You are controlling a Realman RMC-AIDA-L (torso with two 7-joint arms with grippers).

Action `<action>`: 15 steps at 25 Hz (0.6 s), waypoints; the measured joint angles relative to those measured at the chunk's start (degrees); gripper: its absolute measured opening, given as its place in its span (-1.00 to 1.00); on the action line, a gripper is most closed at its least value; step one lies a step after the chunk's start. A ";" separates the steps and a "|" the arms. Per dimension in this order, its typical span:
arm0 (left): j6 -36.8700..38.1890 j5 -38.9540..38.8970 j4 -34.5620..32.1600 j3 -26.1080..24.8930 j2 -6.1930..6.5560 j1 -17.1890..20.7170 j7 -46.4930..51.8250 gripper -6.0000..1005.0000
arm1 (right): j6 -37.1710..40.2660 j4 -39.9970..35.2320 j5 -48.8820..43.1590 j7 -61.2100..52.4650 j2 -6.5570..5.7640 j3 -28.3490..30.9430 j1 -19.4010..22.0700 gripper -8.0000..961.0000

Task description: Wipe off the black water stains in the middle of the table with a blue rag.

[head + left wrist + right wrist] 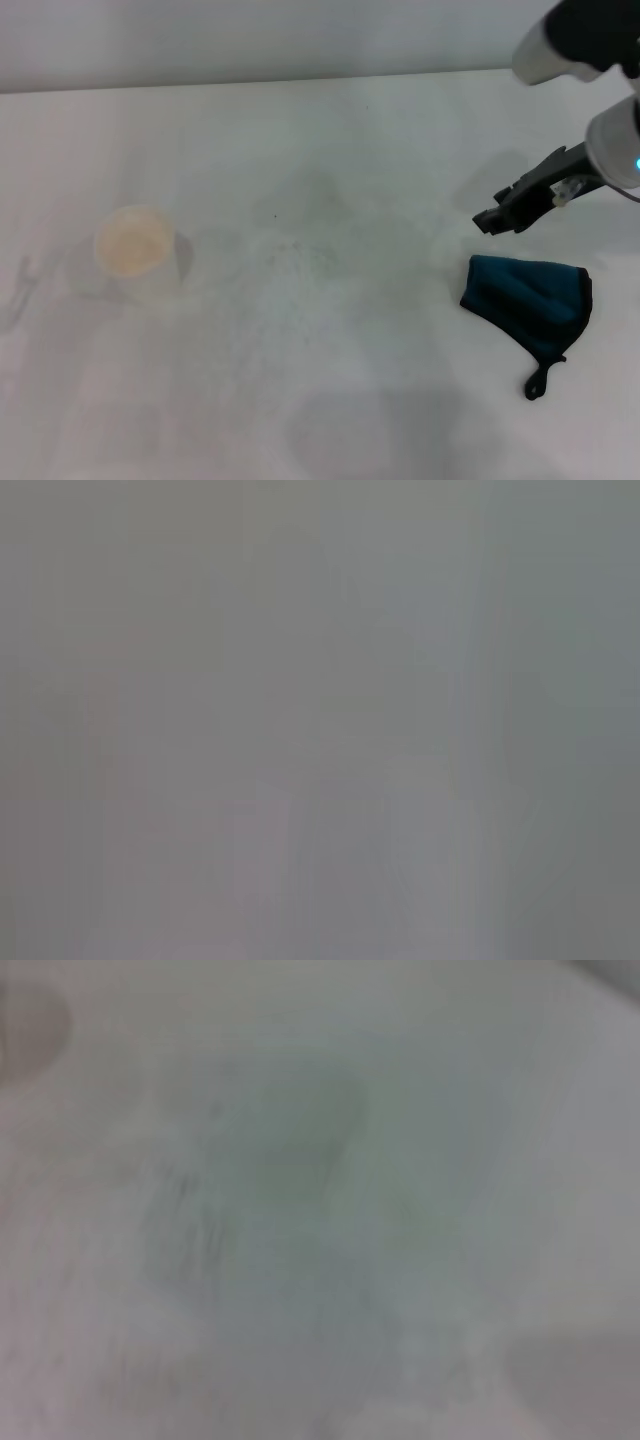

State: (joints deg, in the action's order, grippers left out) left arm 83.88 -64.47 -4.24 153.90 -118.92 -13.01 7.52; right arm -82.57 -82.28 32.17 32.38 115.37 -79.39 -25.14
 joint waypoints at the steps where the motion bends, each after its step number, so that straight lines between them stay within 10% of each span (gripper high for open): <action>1: -0.05 -0.67 0.02 0.00 -0.02 0.16 0.01 0.75 | 1.19 0.80 1.44 1.85 -0.02 1.28 0.47 -0.15; 15: -0.34 -3.66 -0.07 0.00 -0.27 0.36 0.08 0.75 | 12.98 20.58 25.34 28.69 -0.14 22.35 2.15 -0.15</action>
State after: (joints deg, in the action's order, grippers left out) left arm 83.53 -68.12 -4.31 153.90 -119.19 -12.65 7.59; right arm -69.59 -61.69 57.51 61.07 115.23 -57.04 -22.99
